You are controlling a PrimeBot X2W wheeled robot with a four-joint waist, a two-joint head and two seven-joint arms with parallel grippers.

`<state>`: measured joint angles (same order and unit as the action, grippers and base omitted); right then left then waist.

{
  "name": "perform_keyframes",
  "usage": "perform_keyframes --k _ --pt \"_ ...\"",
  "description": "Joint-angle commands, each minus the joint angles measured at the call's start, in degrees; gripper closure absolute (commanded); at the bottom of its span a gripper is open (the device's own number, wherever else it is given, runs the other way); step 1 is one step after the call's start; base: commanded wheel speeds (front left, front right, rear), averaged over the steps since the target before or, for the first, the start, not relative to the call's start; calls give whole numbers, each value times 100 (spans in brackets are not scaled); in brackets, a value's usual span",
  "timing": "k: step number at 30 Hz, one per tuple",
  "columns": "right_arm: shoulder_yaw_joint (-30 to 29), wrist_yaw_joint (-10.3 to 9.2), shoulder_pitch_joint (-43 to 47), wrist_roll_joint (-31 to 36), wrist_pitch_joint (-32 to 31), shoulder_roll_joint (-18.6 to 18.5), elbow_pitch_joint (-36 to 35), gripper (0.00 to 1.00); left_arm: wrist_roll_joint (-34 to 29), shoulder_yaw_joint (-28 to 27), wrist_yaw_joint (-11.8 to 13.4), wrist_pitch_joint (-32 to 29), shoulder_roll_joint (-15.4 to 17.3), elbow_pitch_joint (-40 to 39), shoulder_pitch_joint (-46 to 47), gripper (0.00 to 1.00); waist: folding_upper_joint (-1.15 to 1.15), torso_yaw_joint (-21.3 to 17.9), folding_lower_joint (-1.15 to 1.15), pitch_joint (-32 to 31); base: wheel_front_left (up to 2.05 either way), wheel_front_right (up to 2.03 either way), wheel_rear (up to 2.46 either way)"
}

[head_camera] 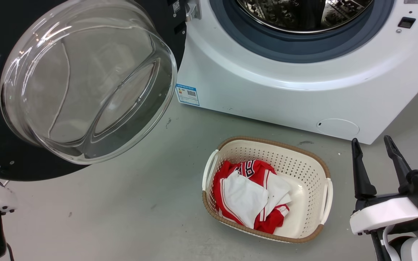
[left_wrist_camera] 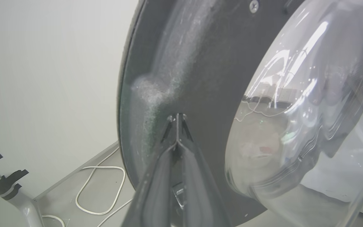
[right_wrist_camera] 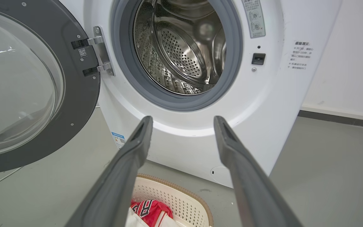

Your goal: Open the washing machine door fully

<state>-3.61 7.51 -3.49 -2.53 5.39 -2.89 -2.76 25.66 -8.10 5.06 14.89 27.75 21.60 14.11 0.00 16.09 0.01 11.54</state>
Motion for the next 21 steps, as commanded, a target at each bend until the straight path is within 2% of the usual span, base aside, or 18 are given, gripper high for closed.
perform_keyframes --k 1,6,11,21 --pt "-4 -4 -67 -16 35 5 13 0 -35 -33 22 26 -23 4 11 100 0 -23 -1 -25 0 0 0" --pt "5 -4 -11 -96 117 5 98 0 -259 -152 147 39 -162 -385 -334 100 0 -124 -1 -168 0 0 0" --pt "62 -4 59 -167 157 5 201 0 -561 -179 280 29 -547 -1107 -886 100 0 -258 -1 -341 0 0 0" --pt "139 -4 159 -207 215 6 284 0 -942 361 159 31 -1405 -1788 -1501 100 0 -552 -1 -607 0 0 0"
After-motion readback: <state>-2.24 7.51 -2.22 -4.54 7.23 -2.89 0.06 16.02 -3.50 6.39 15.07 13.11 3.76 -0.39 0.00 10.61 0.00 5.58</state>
